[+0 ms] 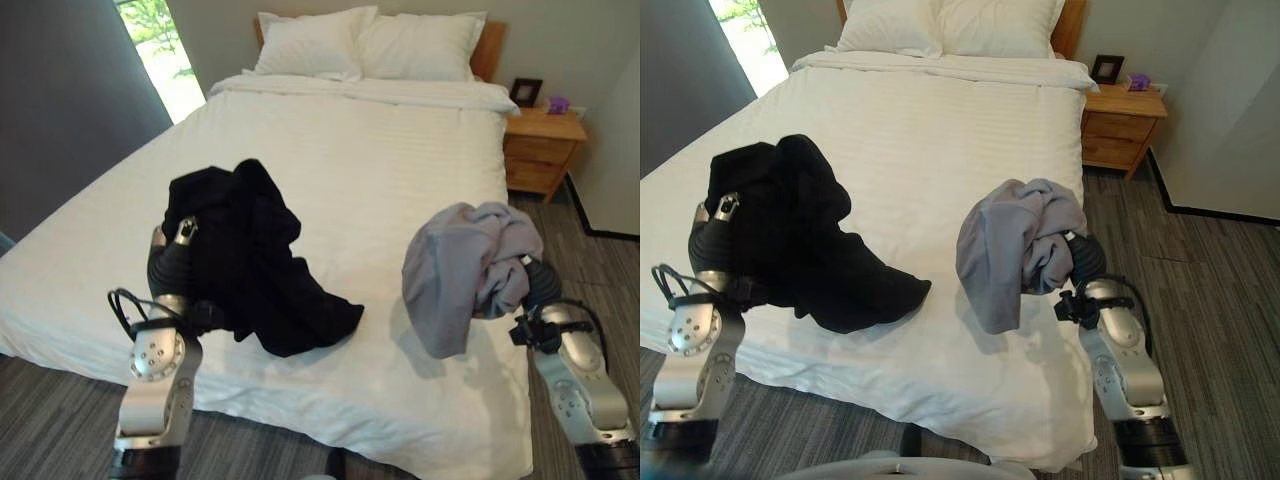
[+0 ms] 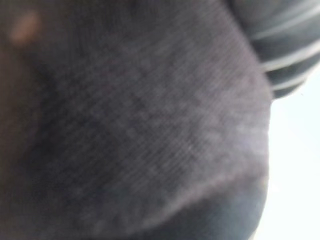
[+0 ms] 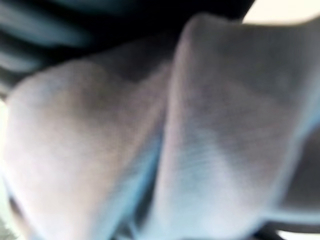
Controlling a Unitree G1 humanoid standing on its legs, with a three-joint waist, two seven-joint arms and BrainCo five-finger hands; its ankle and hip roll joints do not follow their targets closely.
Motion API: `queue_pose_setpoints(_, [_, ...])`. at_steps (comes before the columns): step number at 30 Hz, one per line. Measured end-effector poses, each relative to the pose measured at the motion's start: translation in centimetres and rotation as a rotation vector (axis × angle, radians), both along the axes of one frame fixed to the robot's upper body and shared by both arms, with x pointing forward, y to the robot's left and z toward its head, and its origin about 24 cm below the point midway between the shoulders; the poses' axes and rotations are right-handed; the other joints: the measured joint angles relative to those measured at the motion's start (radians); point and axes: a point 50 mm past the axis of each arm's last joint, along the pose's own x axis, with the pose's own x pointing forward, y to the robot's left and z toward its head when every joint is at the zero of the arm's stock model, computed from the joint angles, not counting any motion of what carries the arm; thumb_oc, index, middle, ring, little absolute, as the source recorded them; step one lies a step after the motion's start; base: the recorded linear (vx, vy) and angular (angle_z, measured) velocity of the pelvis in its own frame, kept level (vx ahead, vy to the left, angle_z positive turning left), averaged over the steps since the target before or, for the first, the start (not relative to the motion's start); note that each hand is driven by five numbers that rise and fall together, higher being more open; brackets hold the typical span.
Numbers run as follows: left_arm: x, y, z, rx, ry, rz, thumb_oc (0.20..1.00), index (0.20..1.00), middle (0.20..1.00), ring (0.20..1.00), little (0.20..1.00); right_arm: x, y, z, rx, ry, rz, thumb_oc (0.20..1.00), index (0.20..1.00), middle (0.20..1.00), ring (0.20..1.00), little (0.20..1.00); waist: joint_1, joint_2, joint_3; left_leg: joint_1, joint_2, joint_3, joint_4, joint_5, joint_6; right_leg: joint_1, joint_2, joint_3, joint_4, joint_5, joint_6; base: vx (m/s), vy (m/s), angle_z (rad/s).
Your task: Pick up bed clothes into laundry basket.
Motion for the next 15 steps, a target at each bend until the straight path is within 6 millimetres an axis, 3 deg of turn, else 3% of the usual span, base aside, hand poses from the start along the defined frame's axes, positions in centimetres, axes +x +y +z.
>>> queue_pose_setpoints(3, [-1.6, -2.0, -4.2, -0.201, 0.108, -0.028, 0.200, 0.200, 0.200, 0.200, 0.200, -1.6, 0.7, -2.7, 0.055, 0.100, 0.002, 0.200, 0.200, 0.200, 0.200, 0.200, 0.002, 0.000, -0.012, 0.001, -0.004, -0.001, 0.000, -0.002, 0.004, 0.000, -0.004, -0.003, -0.001, -0.004, 0.001, 0.01, -0.003, 0.02])
queue_pose_setpoints(5, [-2.0, -2.8, -6.7, -0.246, 0.214, -0.061, 0.200, 0.200, 0.200, 0.200, 0.200, -2.1, 0.8, -3.9, 0.058, 0.155, 0.013, 0.200, 0.200, 0.200, 0.200, 0.200, 0.008, 0.000, -0.011, -0.001, -0.004, -0.003, 0.000, -0.001, 0.005, 0.002, -0.004, -0.005, -0.001, -0.004, 0.001, 0.00, 0.000, 0.00])
queue_pose_setpoints(8, [-2.9, -1.7, -7.6, -0.229, 0.271, 0.018, 0.200, 0.200, 0.200, 0.200, 0.200, -2.2, -1.3, -4.6, -0.020, 0.188, -0.100, 0.200, 0.200, 0.200, 0.200, 0.200, 0.006, -0.014, -0.003, 0.005, -0.003, 0.013, 0.000, -0.005, 0.008, 0.012, -0.004, -0.019, 0.001, -0.010, 0.000, -0.01, -0.012, -0.07])
queue_pose_setpoints(9, [-3.5, -0.4, -8.0, -0.229, 0.289, 0.102, 0.200, 0.200, 0.200, 0.200, 0.200, -2.6, -3.7, -5.2, -0.044, 0.221, -0.224, 0.200, 0.200, 0.200, 0.200, 0.200, 0.000, -0.021, 0.002, 0.007, -0.004, 0.016, -0.001, -0.006, 0.010, 0.015, -0.006, -0.017, 0.001, -0.010, 0.001, -0.01, -0.029, -0.08])
queue_pose_setpoints(11, [-4.5, 1.2, -8.6, -0.230, 0.316, 0.191, 0.200, 0.200, 0.200, 0.200, 0.200, -3.2, -5.7, -5.4, -0.044, 0.238, -0.330, 0.200, 0.200, 0.200, 0.200, 0.200, -0.014, -0.028, 0.011, 0.008, -0.006, 0.018, -0.001, -0.006, 0.011, 0.015, -0.005, -0.017, 0.001, -0.010, 0.001, 0.00, -0.037, -0.02])
queue_pose_setpoints(15, [-5.4, 2.6, -9.4, -0.233, 0.349, 0.274, 0.200, 0.200, 0.200, 0.200, 0.200, -3.7, -6.7, -5.4, -0.046, 0.244, -0.384, 0.200, 0.200, 0.200, 0.200, 0.200, -0.031, -0.049, 0.034, 0.014, -0.006, 0.022, -0.001, -0.009, 0.013, 0.021, -0.004, -0.014, 0.001, -0.010, 0.002, 0.01, -0.018, -0.02])
